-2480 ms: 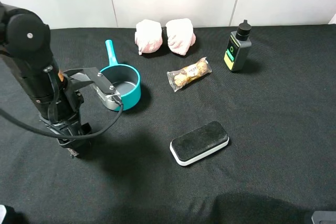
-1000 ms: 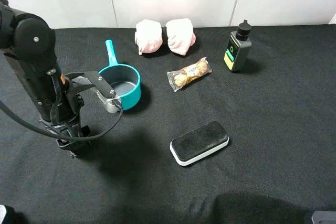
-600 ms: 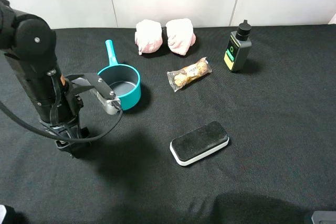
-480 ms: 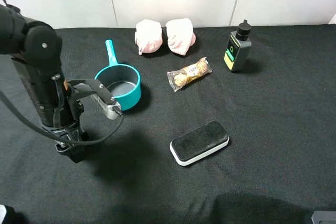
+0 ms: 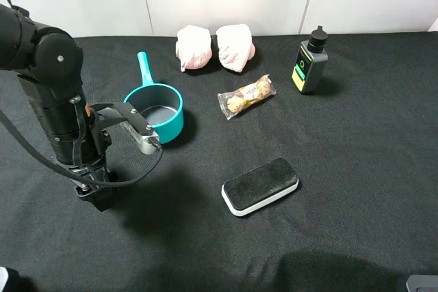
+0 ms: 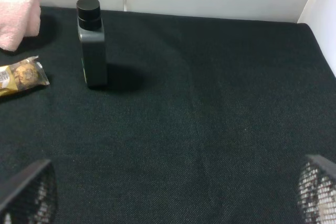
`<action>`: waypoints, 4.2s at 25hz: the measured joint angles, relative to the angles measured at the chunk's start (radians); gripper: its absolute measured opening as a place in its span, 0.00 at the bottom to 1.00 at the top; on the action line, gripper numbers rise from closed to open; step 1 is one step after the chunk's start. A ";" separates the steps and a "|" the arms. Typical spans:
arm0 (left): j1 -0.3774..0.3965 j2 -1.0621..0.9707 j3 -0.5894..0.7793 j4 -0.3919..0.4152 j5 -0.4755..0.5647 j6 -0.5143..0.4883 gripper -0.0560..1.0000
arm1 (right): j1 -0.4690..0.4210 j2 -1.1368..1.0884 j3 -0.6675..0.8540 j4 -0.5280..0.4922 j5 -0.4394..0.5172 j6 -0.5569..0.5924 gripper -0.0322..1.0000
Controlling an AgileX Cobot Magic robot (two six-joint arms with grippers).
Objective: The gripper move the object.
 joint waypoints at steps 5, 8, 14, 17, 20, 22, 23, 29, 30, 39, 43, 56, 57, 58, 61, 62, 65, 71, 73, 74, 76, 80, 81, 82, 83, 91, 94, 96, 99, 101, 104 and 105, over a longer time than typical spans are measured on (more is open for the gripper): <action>0.000 0.021 0.000 0.000 0.003 0.000 0.77 | 0.000 0.000 0.000 0.000 0.000 0.000 0.70; 0.000 0.021 0.000 0.000 0.004 0.000 0.77 | 0.000 0.000 0.000 0.000 0.000 0.000 0.70; 0.000 0.022 0.000 0.012 0.004 0.000 0.62 | 0.000 0.000 0.000 0.000 0.000 0.000 0.70; 0.000 0.022 0.000 0.012 0.004 0.000 0.50 | 0.000 0.000 0.000 0.000 0.000 0.000 0.70; 0.000 0.022 0.000 0.012 0.005 0.000 0.49 | 0.000 0.000 0.000 0.000 0.000 0.000 0.70; 0.000 0.022 0.000 0.012 0.005 0.000 0.49 | 0.000 0.000 0.000 0.000 0.000 0.000 0.70; 0.000 0.022 0.000 0.012 0.005 0.000 0.49 | 0.000 0.000 0.000 0.000 0.000 0.000 0.70; 0.000 0.022 0.000 0.012 0.006 -0.005 0.49 | 0.000 0.000 0.000 0.000 0.000 0.000 0.70; 0.000 0.022 0.000 0.012 0.006 -0.008 0.49 | 0.000 0.000 0.000 0.000 0.000 0.000 0.70; 0.000 0.007 -0.004 0.011 0.056 -0.014 0.48 | 0.000 0.000 0.000 0.000 0.000 0.000 0.70; 0.000 -0.027 -0.023 0.009 0.082 -0.014 0.48 | 0.000 0.000 0.000 0.000 0.000 0.000 0.70; 0.000 -0.096 -0.174 0.012 0.223 -0.066 0.48 | 0.000 0.000 0.000 0.000 0.000 0.000 0.70; 0.000 -0.096 -0.190 0.012 0.241 -0.075 0.48 | 0.000 0.000 0.000 0.000 0.000 0.000 0.70; 0.000 -0.096 -0.209 0.012 0.257 -0.085 0.48 | 0.000 0.000 0.000 0.000 0.000 0.000 0.70; 0.000 -0.096 -0.267 0.014 0.296 -0.117 0.48 | 0.000 0.000 0.000 0.000 0.000 0.000 0.70; 0.000 -0.096 -0.288 0.019 0.306 -0.133 0.48 | 0.000 0.000 0.000 0.000 0.000 0.000 0.70; 0.000 -0.096 -0.350 0.050 0.334 -0.188 0.48 | 0.000 0.000 0.000 0.000 0.000 0.000 0.70; 0.004 -0.096 -0.466 0.117 0.396 -0.273 0.48 | 0.000 0.000 0.000 0.000 0.000 0.000 0.70; 0.013 -0.096 -0.489 0.117 0.402 -0.291 0.48 | 0.000 0.000 0.000 0.000 0.000 0.000 0.70; 0.019 -0.096 -0.498 0.117 0.404 -0.302 0.48 | 0.000 0.000 0.000 0.000 0.000 0.000 0.70; 0.035 -0.096 -0.509 0.117 0.410 -0.325 0.48 | 0.000 0.000 0.000 0.000 0.000 0.000 0.70; 0.069 -0.096 -0.520 0.119 0.413 -0.364 0.48 | 0.000 0.000 0.000 0.000 0.000 0.000 0.70; 0.081 -0.096 -0.522 0.120 0.413 -0.375 0.48 | 0.000 0.000 0.000 0.000 0.000 0.000 0.70; 0.090 -0.096 -0.522 0.120 0.411 -0.384 0.48 | 0.000 0.000 0.000 0.000 0.000 0.000 0.70; 0.102 -0.096 -0.524 0.120 0.410 -0.394 0.48 | 0.000 0.000 0.000 0.000 0.000 0.000 0.70; 0.223 -0.095 -0.524 0.118 0.351 -0.473 0.48 | 0.000 0.000 0.000 0.000 0.000 0.000 0.70; 0.261 -0.074 -0.542 0.123 0.343 -0.479 0.48 | 0.000 0.000 0.000 0.000 0.000 0.000 0.70; 0.268 -0.043 -0.565 0.124 0.344 -0.479 0.48 | 0.000 0.000 0.000 0.000 0.000 0.000 0.70; 0.269 0.015 -0.613 0.124 0.344 -0.479 0.48 | 0.000 0.000 0.000 0.000 0.000 0.000 0.70; 0.269 0.047 -0.641 0.124 0.353 -0.479 0.48 | 0.000 0.000 0.000 0.000 0.000 0.000 0.70; 0.269 0.085 -0.674 0.124 0.362 -0.479 0.48 | 0.000 0.000 0.000 0.000 0.000 0.000 0.70; 0.269 0.097 -0.684 0.124 0.362 -0.479 0.48 | 0.000 0.000 0.000 0.000 0.000 0.000 0.70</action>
